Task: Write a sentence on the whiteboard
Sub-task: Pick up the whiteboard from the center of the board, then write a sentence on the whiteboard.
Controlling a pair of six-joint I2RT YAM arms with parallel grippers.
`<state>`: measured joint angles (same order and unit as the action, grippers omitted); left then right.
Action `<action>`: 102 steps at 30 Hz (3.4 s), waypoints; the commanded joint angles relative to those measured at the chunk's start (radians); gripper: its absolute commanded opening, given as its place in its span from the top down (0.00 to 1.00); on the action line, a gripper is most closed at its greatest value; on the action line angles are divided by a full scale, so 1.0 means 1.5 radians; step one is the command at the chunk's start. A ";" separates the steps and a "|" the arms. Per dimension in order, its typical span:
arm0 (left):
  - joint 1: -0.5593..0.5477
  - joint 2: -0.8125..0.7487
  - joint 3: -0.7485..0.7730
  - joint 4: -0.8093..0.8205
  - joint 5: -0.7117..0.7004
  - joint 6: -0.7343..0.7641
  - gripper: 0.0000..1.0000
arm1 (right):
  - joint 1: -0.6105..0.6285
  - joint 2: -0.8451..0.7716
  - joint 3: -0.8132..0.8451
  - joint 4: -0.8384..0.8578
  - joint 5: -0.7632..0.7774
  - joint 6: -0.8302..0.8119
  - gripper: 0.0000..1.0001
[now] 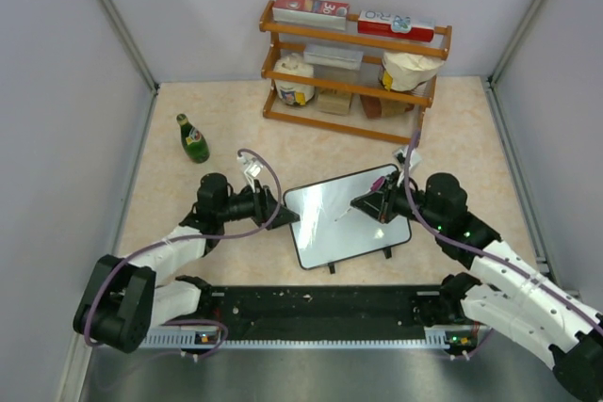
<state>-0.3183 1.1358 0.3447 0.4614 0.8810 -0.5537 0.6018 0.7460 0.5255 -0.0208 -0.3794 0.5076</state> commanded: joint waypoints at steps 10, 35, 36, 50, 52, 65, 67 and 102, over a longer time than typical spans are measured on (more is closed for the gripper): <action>-0.011 0.035 0.004 0.064 0.030 0.049 0.38 | 0.062 0.030 0.066 0.065 0.081 -0.026 1.00; -0.014 0.095 0.011 0.092 0.058 0.042 0.92 | 0.153 0.117 0.111 0.116 0.213 -0.088 1.00; -0.015 0.095 0.012 0.091 0.058 0.042 0.94 | 0.156 0.122 0.111 0.121 0.218 -0.090 1.00; -0.015 0.100 0.022 0.032 0.024 0.074 1.00 | 0.204 0.158 0.116 0.191 0.273 -0.137 1.00; -0.015 0.102 0.024 0.029 0.024 0.075 1.00 | 0.208 0.161 0.116 0.198 0.286 -0.141 1.00; -0.015 0.105 0.023 0.028 0.024 0.077 1.00 | 0.229 0.200 0.126 0.237 0.328 -0.150 1.00; -0.015 0.103 0.022 0.029 0.023 0.077 1.00 | 0.230 0.212 0.128 0.240 0.329 -0.147 1.00; -0.015 0.110 0.019 0.037 0.028 0.074 1.00 | 0.236 0.256 0.077 0.273 0.373 -0.125 1.00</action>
<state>-0.3359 1.2858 0.3702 0.5224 0.9710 -0.5209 0.9401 1.1286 0.6613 0.3378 0.1558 0.3080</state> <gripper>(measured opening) 0.109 0.087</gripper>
